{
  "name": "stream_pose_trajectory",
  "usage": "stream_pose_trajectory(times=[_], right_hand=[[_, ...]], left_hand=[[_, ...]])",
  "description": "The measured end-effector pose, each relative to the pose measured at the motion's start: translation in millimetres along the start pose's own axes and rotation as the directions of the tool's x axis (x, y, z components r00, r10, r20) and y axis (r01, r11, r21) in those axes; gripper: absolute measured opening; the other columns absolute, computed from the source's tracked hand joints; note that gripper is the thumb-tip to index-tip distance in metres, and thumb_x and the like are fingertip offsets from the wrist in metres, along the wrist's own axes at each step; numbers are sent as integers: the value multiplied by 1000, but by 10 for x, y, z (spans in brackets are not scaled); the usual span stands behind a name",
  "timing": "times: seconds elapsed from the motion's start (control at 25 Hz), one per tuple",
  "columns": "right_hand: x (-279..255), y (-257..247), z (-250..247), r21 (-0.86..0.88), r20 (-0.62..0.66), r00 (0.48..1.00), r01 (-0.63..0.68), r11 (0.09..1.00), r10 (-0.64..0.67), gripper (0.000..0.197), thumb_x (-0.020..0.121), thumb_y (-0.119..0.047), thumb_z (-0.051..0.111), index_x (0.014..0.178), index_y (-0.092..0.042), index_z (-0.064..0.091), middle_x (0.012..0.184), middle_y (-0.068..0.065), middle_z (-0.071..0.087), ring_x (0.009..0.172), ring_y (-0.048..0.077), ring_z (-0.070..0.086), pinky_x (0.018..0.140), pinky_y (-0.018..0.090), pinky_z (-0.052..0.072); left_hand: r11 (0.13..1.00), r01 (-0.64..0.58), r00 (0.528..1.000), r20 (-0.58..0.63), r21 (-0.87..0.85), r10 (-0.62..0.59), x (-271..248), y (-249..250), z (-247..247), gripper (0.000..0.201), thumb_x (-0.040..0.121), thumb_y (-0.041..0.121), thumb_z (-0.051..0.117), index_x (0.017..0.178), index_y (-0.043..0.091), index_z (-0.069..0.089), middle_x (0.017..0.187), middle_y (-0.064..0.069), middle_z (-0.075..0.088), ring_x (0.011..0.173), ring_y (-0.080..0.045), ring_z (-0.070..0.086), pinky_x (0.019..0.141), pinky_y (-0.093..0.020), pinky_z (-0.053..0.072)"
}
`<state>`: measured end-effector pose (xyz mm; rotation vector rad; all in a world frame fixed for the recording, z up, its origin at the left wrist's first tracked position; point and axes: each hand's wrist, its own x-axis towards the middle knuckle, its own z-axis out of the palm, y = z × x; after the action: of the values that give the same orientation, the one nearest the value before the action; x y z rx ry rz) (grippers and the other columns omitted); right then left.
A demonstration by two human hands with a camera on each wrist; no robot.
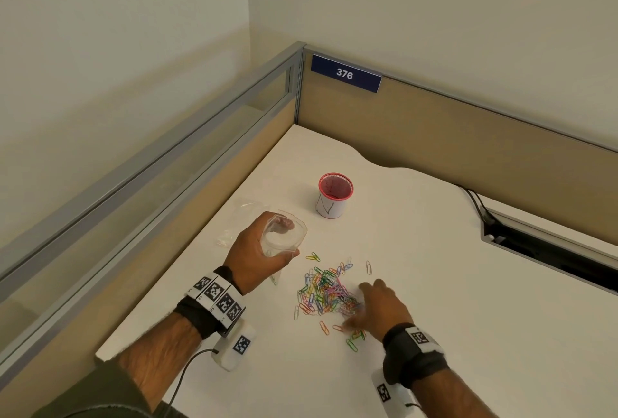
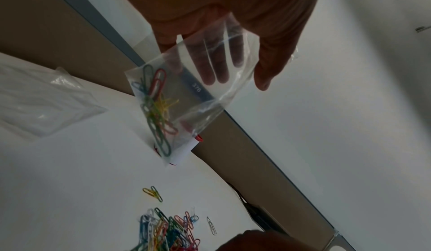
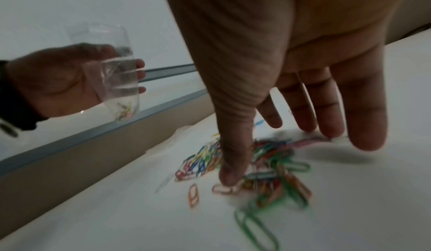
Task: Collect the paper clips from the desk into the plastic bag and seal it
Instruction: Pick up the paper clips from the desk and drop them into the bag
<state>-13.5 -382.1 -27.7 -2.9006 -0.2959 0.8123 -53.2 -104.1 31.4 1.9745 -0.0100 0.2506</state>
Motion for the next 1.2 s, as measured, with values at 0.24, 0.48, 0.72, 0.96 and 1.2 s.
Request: stream_pose_trajectory(times=[0.24,0.48,0.72,0.96,1.2], right_hand=[[118,-300,107,24,-135,988,76,997,-72,22,94,-26,50,109,-12,57,115,9,54,101,27,58,86,35,51],[327,-460,-108,11,-175,979,108,994,-105,18,93,-19,51,106,-9,60,113,10,59,100,26,60,82,31,48],[309,-610,4,-100,-60,972,222,970,-228,40,87,-28,63,124,-16,53,123,8,49,117,29,46,90,43,50],[348,-561,27,-112,-141,960,226,968,-241,20,94,-14,52,111,-10,61,111,12,57,105,30,59,88,36,52],[345,-369,-250,226,-231,969,139,964,-86,12,85,-7,58,86,-7,70,96,10,72,91,26,65,81,34,54]], left_hand=[[1000,7,1000,20,10,-7,-13,-14,53,45,76,26,83,114,25,58,113,12,65,111,-4,60,94,-15,44],[1000,16,1000,19,22,-17,-18,-38,36,46,77,25,83,115,26,57,114,13,65,112,-4,60,95,-14,43],[1000,3,1000,15,10,-4,0,-35,34,46,76,24,84,115,25,58,113,13,65,112,-4,60,97,-17,44],[1000,-11,1000,24,-4,12,49,-33,67,46,74,31,81,114,26,58,113,12,65,112,-8,61,101,-30,48],[1000,-13,999,29,-24,14,93,-50,103,45,74,26,82,112,25,58,112,11,66,111,-8,61,101,-31,48]])
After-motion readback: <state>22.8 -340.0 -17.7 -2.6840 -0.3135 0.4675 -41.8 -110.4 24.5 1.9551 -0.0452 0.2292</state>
